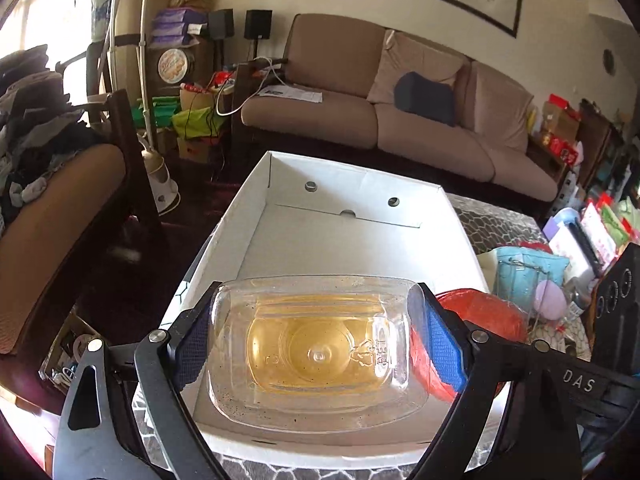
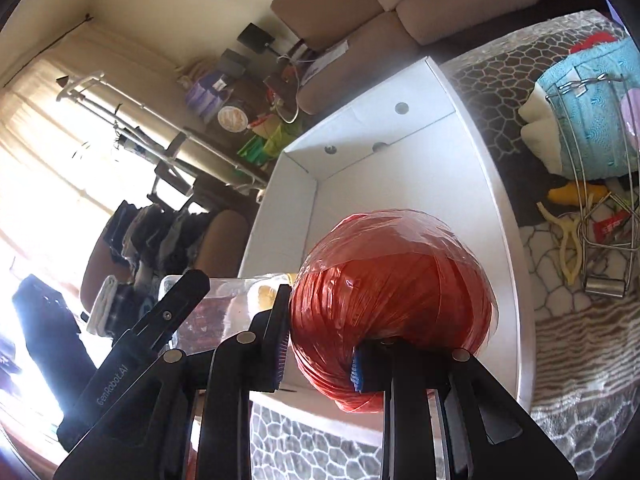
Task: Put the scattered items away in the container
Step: 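Carry both items into the white box and open both tools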
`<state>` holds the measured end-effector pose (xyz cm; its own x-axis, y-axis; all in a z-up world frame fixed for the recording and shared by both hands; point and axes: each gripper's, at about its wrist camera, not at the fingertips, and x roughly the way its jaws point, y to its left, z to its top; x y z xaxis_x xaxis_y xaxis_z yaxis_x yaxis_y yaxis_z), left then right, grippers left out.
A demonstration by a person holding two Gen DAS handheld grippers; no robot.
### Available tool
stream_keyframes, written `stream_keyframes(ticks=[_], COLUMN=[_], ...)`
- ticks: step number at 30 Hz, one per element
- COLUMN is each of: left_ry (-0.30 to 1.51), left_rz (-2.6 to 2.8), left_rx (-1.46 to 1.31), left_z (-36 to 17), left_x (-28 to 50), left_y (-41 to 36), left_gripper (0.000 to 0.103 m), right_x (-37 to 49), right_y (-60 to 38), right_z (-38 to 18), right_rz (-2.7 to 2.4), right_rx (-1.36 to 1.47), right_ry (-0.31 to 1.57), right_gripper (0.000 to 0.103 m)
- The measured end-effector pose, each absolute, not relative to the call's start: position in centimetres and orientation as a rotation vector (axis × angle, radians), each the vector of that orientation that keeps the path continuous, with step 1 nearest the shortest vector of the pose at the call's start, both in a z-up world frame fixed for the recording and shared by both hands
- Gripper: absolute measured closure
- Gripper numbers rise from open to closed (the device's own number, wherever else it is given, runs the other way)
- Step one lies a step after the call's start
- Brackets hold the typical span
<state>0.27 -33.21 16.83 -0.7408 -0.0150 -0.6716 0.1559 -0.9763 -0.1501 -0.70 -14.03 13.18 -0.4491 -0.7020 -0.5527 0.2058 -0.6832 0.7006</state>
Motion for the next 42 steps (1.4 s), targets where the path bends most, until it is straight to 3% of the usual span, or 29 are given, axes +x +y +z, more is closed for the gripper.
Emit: stream_keyframes(ticks=[9, 20, 21, 23, 28, 33, 36, 42], left_ry=[0.299, 0.229, 0.236, 0.293, 0.316, 0.303, 0.296, 0.274], left_rz=[-2.792, -2.753, -2.745, -2.742, -2.732, -2.731, -2.735, -2.732], left_rx=[1.153, 1.202, 1.220, 1.242, 1.263, 1.253, 1.281, 1.289], left_z=[12.3, 12.3, 12.0, 11.4, 11.2, 11.4, 11.2, 11.5], left_x=[-1.7, -6.2, -6.2, -5.7, -3.4, -0.3, 1.0, 3.4], left_y=[-33.8, -33.5, -33.3, -33.4, -33.6, -33.4, -32.9, -32.0], left_gripper=[0.014, 0.014, 0.014, 0.014, 0.013, 0.011, 0.006, 0.006], right_x=[-2.6, -4.8, -5.0, -5.1, -3.4, -0.5, 1.0, 3.6], right_y=[-15.9, -18.1, -18.2, -18.4, -18.0, -16.3, -15.2, -11.6], right_z=[8.7, 8.4, 8.4, 8.4, 8.6, 9.9, 11.0, 13.7], right_rz=[-2.216, -2.270, -2.265, -2.262, -2.234, -2.172, -2.145, -2.183], right_rx=[1.260, 1.310, 1.325, 1.392, 1.472, 1.455, 1.442, 1.371], right_ry=[-0.678, -0.496, -0.487, -0.456, -0.353, -0.346, -0.362, -0.426], right_gripper=[0.076, 0.072, 0.068, 0.045, 0.031, 0.031, 0.023, 0.022])
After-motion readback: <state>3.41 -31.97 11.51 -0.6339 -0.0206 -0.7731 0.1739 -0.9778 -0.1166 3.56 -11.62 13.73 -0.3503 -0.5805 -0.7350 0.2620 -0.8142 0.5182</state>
